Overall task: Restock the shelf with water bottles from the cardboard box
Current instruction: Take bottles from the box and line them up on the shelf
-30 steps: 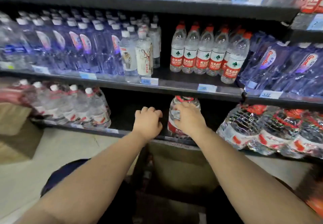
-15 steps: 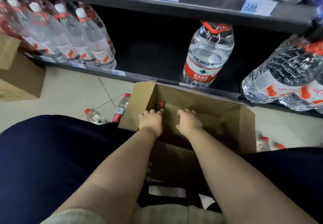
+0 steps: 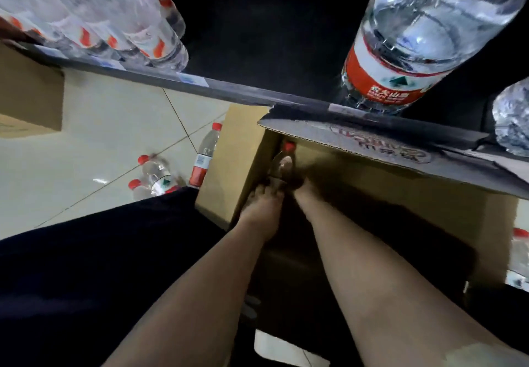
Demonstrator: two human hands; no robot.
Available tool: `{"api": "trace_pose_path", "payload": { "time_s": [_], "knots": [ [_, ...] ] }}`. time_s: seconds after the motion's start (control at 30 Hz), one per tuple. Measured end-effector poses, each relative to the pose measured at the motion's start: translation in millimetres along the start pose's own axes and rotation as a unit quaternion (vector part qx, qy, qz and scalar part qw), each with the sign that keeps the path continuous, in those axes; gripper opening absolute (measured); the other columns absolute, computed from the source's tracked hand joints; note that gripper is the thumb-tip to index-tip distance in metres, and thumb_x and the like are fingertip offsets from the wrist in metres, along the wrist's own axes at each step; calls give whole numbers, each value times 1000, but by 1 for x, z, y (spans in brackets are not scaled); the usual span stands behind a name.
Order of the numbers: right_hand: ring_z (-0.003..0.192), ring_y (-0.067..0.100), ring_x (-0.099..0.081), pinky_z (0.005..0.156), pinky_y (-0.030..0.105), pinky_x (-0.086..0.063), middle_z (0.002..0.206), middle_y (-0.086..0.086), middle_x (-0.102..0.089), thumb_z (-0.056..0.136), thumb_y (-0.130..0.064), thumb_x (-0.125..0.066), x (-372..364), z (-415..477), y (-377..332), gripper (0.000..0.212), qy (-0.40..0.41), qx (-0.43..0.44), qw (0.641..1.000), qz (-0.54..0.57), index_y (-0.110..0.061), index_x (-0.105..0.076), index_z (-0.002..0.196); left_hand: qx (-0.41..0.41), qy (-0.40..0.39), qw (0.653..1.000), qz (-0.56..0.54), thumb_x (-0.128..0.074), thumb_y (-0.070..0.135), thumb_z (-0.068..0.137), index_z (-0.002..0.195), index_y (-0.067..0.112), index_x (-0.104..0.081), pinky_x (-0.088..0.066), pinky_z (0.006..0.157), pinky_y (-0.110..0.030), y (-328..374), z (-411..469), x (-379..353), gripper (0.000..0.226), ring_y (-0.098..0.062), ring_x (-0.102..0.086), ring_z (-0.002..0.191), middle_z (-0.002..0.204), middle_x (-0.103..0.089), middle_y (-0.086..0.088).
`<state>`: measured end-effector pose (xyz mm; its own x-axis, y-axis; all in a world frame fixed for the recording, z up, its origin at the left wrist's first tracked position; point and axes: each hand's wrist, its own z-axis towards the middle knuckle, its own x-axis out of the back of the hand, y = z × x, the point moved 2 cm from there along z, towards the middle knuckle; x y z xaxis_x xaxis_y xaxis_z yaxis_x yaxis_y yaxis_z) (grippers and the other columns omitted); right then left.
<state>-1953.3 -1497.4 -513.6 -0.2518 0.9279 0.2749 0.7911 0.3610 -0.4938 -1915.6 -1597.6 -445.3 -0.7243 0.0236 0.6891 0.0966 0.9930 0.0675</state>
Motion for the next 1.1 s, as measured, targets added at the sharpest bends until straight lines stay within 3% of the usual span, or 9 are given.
{"api": "trace_pose_path", "payload": {
  "time_s": [0.17, 0.43, 0.5, 0.57, 0.67, 0.77, 0.93, 1.0, 1.1],
  "knots": [
    [115, 24, -58, 87, 24, -40, 127, 8, -62, 74, -39, -80, -24, 39, 1, 60, -77, -39, 996, 11, -15, -61, 126, -11, -5, 1000, 3, -47, 16, 93, 145, 19, -35, -18, 117, -41, -9, 2, -4, 54, -32, -26, 138, 150, -32, -9],
    [99, 24, -65, 71, 23, -50, 112, 11, -67, 70, -27, -85, -30, 46, 4, 53, -23, -24, 998, 56, 0, -66, 112, -5, 16, 999, -28, -52, 17, 89, 143, 22, -40, -19, 116, -38, -9, 3, -3, 55, -30, -26, 137, 149, -36, -4],
    [89, 18, -60, 50, 7, -45, 104, 7, -63, 75, -12, -81, -19, 39, 9, 43, -19, -45, 993, 109, 5, -64, 112, -5, 13, 1000, -24, -53, 19, 89, 143, 22, -39, -19, 115, -37, -8, 1, -5, 56, -30, -27, 136, 145, -39, -5],
    [84, 18, -55, 38, 6, -36, 95, 10, -60, 80, -10, -76, 1, 27, 16, 37, 13, -65, 990, 127, 4, -64, 112, -3, 13, 1000, -17, -54, 22, 89, 141, 23, -41, -20, 115, -38, -8, 0, -5, 54, -30, -29, 135, 142, -41, -7],
    [97, 24, -64, 64, 19, -42, 106, 11, -68, 75, -26, -81, 34, 22, 37, 44, 70, -57, 993, 74, -5, -67, 111, -1, 13, 1000, -19, -54, 23, 89, 140, 23, -43, -21, 114, -41, -4, 1, -5, 52, -32, -30, 134, 141, -42, -8],
    [106, 29, -63, 74, 24, -41, 116, 12, -66, 76, -26, -78, 59, 19, 57, 45, 106, -74, 991, 40, -9, -63, 116, 19, -14, 999, -42, -56, 19, 89, 140, 23, -42, -26, 112, -45, 7, 5, -6, 54, -32, -31, 134, 142, -40, -9],
    [126, 35, -48, 101, 39, -43, 141, 20, -45, 92, -19, -60, 52, 14, 76, 58, 138, -121, 983, -19, -3, -34, 141, 9, -67, 996, -52, -59, 19, 90, 144, 22, -37, -31, 109, -48, 29, 18, -15, 58, -34, -32, 133, 144, -37, -11],
    [124, 35, -50, 101, 44, -45, 140, 22, -46, 95, -14, -52, 45, 16, 82, 49, 135, -119, 983, -24, -5, -34, 140, 5, -67, 997, -45, -57, 19, 91, 143, 22, -37, -29, 110, -48, 29, 25, -18, 56, -34, -32, 133, 143, -37, -11],
    [123, 32, -52, 97, 33, -43, 138, 19, -50, 90, -11, -62, 48, 20, 83, 55, 114, -123, 985, -35, -4, -39, 140, 19, -59, 993, -101, -57, 17, 90, 141, 24, -39, -28, 110, -48, 21, 32, -20, 55, -34, -32, 134, 143, -38, -9]
  ]
}}
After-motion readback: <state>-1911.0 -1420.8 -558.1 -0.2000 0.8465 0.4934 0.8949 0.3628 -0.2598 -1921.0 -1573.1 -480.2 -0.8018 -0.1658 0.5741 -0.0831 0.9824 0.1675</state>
